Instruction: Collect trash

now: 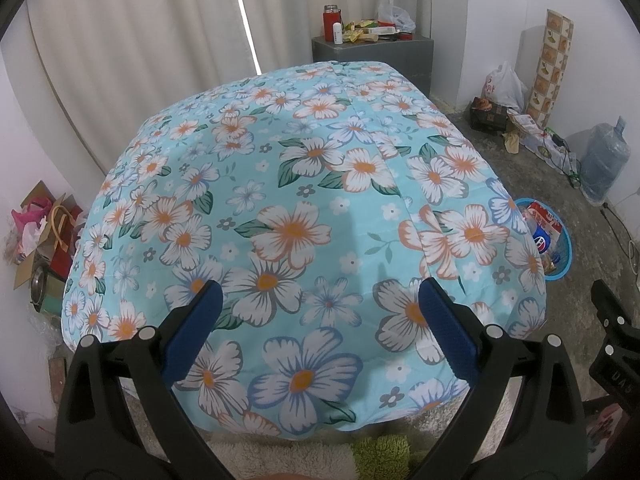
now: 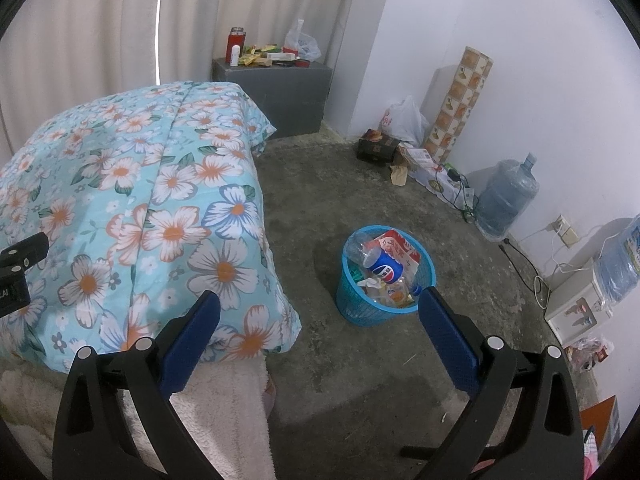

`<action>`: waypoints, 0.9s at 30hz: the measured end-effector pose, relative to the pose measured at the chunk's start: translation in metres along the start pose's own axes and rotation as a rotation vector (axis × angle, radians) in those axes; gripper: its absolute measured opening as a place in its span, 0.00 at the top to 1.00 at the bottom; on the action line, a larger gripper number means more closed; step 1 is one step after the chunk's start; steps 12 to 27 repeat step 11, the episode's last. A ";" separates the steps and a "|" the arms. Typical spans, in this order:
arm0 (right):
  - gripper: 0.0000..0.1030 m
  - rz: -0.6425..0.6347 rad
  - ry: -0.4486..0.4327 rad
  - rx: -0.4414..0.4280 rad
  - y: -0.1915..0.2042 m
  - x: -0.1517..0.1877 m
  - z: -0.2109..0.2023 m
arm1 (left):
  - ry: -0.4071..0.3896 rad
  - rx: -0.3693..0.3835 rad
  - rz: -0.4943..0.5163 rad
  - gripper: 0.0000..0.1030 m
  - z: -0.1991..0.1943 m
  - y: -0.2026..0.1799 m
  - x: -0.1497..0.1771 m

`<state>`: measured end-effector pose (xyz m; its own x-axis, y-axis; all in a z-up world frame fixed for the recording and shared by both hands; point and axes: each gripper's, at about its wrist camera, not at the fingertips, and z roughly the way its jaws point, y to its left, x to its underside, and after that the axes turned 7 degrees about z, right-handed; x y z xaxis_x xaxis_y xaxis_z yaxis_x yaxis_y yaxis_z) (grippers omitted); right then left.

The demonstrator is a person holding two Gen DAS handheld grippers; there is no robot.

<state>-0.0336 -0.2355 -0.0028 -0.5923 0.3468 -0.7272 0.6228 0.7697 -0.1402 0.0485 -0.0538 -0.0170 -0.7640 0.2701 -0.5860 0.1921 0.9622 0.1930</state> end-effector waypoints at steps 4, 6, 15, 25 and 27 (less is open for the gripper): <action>0.06 0.001 -0.001 -0.001 0.000 0.000 0.000 | 0.009 0.007 0.002 0.09 0.000 -0.002 -0.001; 0.06 0.000 -0.001 0.001 0.000 0.000 0.000 | 0.010 0.007 0.002 0.09 0.000 -0.002 0.000; 0.06 0.001 -0.001 0.000 0.001 0.000 -0.001 | 0.011 0.008 0.000 0.09 0.001 -0.001 0.000; 0.06 0.001 -0.001 0.000 0.001 0.000 -0.001 | 0.011 0.008 0.000 0.09 0.001 -0.001 0.000; 0.06 0.001 -0.001 0.000 0.001 0.000 -0.001 | 0.011 0.008 0.000 0.09 0.001 -0.001 0.000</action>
